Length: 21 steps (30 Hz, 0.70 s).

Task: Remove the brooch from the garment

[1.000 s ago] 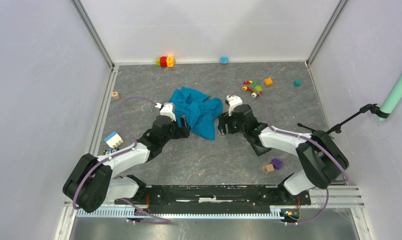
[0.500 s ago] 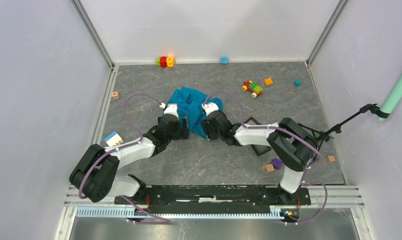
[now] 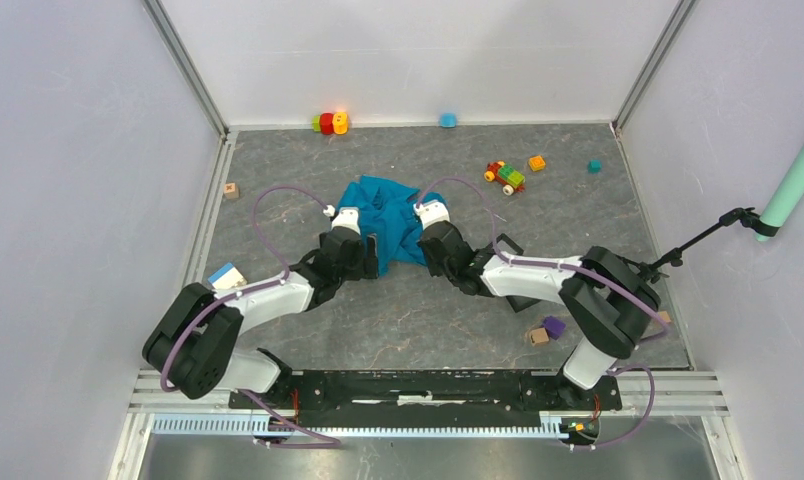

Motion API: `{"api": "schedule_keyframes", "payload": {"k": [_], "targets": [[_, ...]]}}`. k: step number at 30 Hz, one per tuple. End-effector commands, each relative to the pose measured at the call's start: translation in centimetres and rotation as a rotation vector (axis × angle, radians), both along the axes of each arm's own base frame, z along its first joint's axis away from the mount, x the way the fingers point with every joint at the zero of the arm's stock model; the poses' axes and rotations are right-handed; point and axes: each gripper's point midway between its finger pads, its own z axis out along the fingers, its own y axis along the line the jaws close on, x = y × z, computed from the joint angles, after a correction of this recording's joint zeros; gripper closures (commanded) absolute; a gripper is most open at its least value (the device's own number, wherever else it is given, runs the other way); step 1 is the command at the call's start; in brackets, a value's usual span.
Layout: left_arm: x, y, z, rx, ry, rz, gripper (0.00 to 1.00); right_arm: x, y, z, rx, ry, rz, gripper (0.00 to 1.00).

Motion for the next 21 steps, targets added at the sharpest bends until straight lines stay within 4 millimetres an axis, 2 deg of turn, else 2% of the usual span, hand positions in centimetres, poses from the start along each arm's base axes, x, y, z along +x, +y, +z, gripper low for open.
{"api": "schedule_keyframes", "payload": {"k": [1,7,15,21], "targets": [[0.4,-1.2,3.1,0.062,-0.127,-0.058,0.17,0.1,-1.4,2.2,0.0,-0.053,-0.028,1.0],[-0.4,-4.1,3.4,0.111,-0.179,-0.199,0.18,-0.9,-1.4,2.5,0.04,-0.039,-0.01,1.0],[0.5,-4.4,1.5,0.196,-0.1,-0.192,0.27,-1.7,-1.7,3.2,0.07,-0.042,0.008,1.0],[0.3,-6.0,0.6,0.167,-0.06,-0.251,0.26,-2.0,-1.8,4.3,0.097,-0.056,0.014,1.0]]}}
